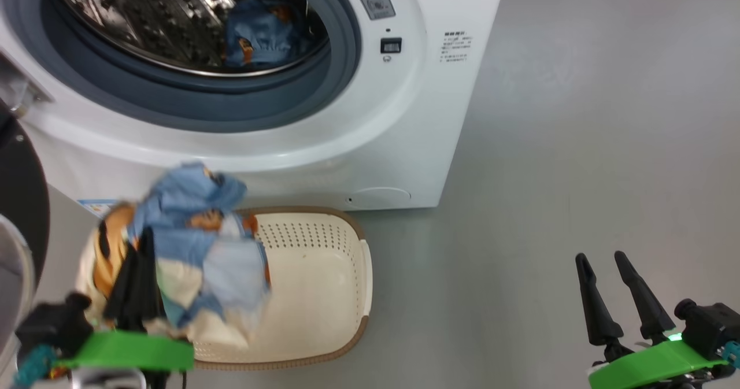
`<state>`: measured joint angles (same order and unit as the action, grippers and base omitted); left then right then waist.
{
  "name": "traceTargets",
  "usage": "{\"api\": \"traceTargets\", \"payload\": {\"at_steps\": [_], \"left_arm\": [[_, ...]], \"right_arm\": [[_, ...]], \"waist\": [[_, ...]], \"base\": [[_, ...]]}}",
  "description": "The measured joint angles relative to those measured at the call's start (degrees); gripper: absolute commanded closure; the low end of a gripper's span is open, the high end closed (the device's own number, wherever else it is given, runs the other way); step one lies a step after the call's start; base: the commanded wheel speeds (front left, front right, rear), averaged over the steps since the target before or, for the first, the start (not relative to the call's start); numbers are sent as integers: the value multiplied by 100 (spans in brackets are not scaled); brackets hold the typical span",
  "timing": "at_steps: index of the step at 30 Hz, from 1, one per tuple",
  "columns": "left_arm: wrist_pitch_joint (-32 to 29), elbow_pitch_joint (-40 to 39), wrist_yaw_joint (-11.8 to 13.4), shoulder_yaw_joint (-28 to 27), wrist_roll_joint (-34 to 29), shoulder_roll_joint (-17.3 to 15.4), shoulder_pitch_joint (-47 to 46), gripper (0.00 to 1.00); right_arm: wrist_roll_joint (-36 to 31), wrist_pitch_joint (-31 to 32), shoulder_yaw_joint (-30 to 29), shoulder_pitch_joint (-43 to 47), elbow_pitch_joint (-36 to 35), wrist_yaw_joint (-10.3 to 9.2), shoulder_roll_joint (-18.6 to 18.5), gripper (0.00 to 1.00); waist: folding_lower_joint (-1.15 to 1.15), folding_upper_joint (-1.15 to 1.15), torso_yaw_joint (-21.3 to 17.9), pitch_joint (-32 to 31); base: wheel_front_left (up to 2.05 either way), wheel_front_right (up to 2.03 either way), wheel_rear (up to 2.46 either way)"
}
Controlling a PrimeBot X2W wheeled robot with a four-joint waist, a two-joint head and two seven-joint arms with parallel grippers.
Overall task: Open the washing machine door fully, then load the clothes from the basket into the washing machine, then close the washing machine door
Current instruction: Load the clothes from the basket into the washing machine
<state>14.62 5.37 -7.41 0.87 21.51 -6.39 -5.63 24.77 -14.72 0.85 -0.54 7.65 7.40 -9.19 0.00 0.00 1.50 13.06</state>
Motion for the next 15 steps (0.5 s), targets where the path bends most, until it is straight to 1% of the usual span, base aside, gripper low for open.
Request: {"api": "traceTargets", "payload": {"at_steps": [7, 9, 12, 15], "left_arm": [[1, 103, 0, -5, -3, -102, -1189, 100], [1, 187, 0, -81, -2, -127, -1600, 100], [2, 399, 0, -163, -1, -200, -2189, 100], [4, 797, 0, -186, 19, -319, -2719, 100]], "right_arm": [[-55, 0, 136, -259, -7, 0, 124, 0], [-57, 0, 222, -360, -11, 0, 168, 0], [-74, 0, 343, -506, -18, 0, 213, 0], [-74, 0, 439, -627, -25, 0, 263, 0]], "waist": [[0, 0, -116, 342], [0, 0, -173, 439], [0, 0, -285, 572], [0, 0, -422, 694]], "base": [[0, 0, 0], [0, 0, 0], [0, 0, 0], [0, 0, 0]]}}
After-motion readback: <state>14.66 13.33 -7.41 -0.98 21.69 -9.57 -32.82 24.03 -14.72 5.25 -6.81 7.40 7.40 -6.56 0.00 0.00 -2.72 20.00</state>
